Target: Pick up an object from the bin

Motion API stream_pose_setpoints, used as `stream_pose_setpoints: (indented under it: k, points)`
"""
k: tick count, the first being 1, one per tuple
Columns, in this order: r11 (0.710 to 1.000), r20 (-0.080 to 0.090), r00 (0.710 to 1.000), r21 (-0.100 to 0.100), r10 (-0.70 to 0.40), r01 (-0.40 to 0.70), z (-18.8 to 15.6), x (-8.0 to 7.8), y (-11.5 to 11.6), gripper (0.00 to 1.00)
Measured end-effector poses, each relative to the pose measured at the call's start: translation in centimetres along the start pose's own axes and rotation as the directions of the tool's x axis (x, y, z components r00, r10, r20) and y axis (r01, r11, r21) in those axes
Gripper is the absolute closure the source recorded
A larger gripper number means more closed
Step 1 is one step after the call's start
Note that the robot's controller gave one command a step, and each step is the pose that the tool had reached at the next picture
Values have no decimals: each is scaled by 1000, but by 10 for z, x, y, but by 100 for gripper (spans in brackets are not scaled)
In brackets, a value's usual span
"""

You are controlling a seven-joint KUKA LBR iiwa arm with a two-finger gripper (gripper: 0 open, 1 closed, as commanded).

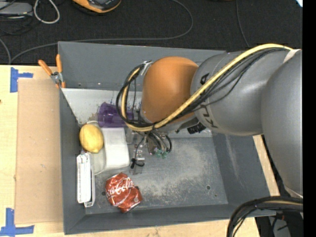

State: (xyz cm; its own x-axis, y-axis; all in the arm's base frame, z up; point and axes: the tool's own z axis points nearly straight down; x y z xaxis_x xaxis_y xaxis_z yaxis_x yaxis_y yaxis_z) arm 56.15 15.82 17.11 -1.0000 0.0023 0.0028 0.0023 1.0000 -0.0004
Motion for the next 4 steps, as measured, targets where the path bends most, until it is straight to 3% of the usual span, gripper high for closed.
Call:
stream_pose_setpoints:
  k: [1, 2, 3, 4]
  points:
    - [995, -5, 995, 0, -96, 96, 102, 70, 29, 0]
    - [946, 11, 946, 2, -324, 324, 72, 82, 40, 0]
    - [994, -10, 994, 4, -106, 106, 73, 77, -27, 0]
    - [997, 6, 997, 0, -74, 74, 102, 61, -33, 0]
